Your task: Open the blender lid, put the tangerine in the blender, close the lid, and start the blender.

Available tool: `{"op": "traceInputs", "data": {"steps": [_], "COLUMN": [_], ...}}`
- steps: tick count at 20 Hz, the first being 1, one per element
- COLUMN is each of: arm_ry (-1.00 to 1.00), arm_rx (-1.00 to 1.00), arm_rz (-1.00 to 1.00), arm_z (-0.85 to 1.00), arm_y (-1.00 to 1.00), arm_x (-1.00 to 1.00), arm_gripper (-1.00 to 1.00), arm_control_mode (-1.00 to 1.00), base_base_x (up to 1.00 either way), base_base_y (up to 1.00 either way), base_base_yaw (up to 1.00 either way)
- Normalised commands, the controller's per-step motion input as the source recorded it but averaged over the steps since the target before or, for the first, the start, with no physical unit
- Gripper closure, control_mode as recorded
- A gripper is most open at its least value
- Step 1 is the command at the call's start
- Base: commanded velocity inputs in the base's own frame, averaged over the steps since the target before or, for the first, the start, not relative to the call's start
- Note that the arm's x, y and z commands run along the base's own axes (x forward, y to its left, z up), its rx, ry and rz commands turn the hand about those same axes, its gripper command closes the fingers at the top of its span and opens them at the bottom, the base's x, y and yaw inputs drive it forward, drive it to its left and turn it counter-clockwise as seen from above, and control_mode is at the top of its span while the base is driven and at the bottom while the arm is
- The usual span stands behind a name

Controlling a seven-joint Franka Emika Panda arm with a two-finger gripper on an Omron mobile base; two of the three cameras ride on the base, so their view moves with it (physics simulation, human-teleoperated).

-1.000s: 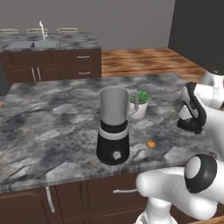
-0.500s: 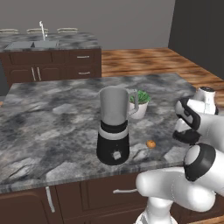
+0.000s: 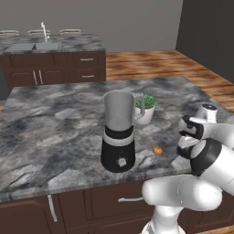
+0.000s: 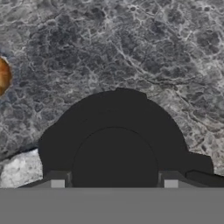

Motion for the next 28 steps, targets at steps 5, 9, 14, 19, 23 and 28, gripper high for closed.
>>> {"op": "traceInputs", "data": {"steps": [5, 9, 14, 19, 23, 28], "arm_ry": [0.0, 0.0, 0.0, 0.0, -0.02, -0.09], "arm_rx": [0.0, 0.02, 0.05, 0.01, 0.0, 0.0], "arm_rz": [0.03, 0.03, 0.04, 0.01, 0.0, 0.0], "arm_z": [-0.36, -0.28, -0.12, 0.03, 0.3, 0.57], "arm_y": [0.0, 0.0, 0.0, 0.0, 0.0, 0.07], "arm_x": [0.23, 0.22, 0.14, 0.0, -0.01, -0.04], "arm_gripper": [1.0, 1.0, -1.0, -1.0, -1.0, -1.0], "arm_control_mode": [-1.0, -1.0, -1.0, -1.0, -1.0, -1.0], "base_base_x": [0.0, 0.0, 0.0, 0.0, 0.0, 0.0], "base_base_y": [0.0, 0.0, 0.0, 0.0, 0.0, 0.0], "base_base_yaw": [0.0, 0.0, 0.0, 0.0, 0.0, 0.0]}}
